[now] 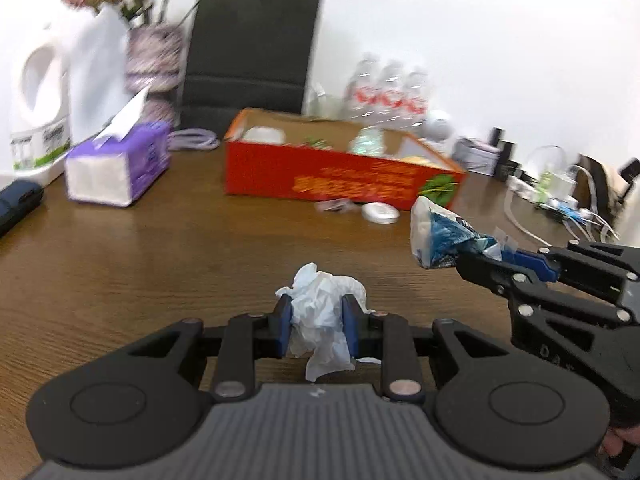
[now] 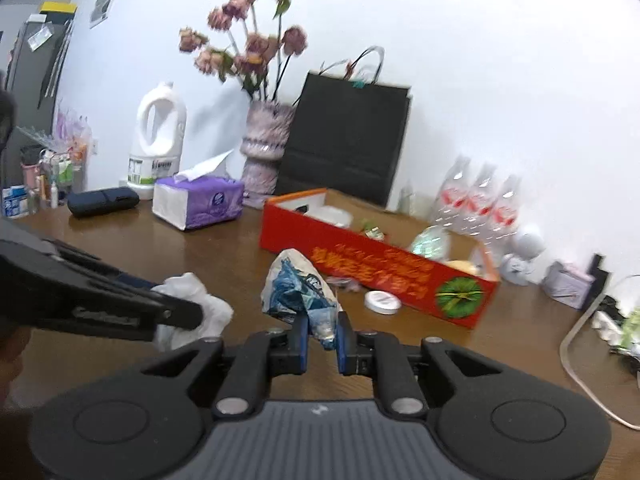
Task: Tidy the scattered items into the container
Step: 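Grasp the crumpled white tissue with the left tool while the right tool grasps the blue wrapper, then carry the tissue and blue wrapper into the cardboard box and release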
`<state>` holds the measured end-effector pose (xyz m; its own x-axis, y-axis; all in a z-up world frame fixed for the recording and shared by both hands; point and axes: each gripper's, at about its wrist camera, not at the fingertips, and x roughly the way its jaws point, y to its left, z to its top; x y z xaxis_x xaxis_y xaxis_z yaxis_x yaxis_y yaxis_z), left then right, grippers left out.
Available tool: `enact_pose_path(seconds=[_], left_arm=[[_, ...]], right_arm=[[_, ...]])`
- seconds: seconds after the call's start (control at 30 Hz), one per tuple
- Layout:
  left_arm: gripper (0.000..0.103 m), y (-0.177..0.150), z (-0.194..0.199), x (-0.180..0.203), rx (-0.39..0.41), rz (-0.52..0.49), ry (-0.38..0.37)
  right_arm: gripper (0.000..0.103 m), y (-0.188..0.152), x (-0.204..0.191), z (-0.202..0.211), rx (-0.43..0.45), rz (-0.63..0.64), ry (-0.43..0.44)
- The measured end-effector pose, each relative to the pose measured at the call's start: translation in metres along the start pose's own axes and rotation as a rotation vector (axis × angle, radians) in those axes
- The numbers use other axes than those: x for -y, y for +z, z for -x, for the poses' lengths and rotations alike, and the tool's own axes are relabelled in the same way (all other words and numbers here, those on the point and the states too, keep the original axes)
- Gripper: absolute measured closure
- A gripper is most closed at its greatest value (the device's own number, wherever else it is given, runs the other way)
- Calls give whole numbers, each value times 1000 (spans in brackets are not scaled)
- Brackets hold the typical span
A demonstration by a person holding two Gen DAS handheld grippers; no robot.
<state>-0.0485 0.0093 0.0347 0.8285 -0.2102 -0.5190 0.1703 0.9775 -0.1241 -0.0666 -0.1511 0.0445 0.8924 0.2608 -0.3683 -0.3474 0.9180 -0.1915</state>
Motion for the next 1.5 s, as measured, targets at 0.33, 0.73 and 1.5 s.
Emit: enact_pose_path(seconds=[0.33,0.73,1.5], left_arm=[[77,2,35,34,72,-52,-13],[77,132,-66,-6,81,-81,-42],[65,195,-289,-49,-377,-169,56]], right_arm=[[90,-18,21,48,16,-114,7],[90,82,130,-55,24,-315,41],[69,113,162,-373,-673,-181,134]])
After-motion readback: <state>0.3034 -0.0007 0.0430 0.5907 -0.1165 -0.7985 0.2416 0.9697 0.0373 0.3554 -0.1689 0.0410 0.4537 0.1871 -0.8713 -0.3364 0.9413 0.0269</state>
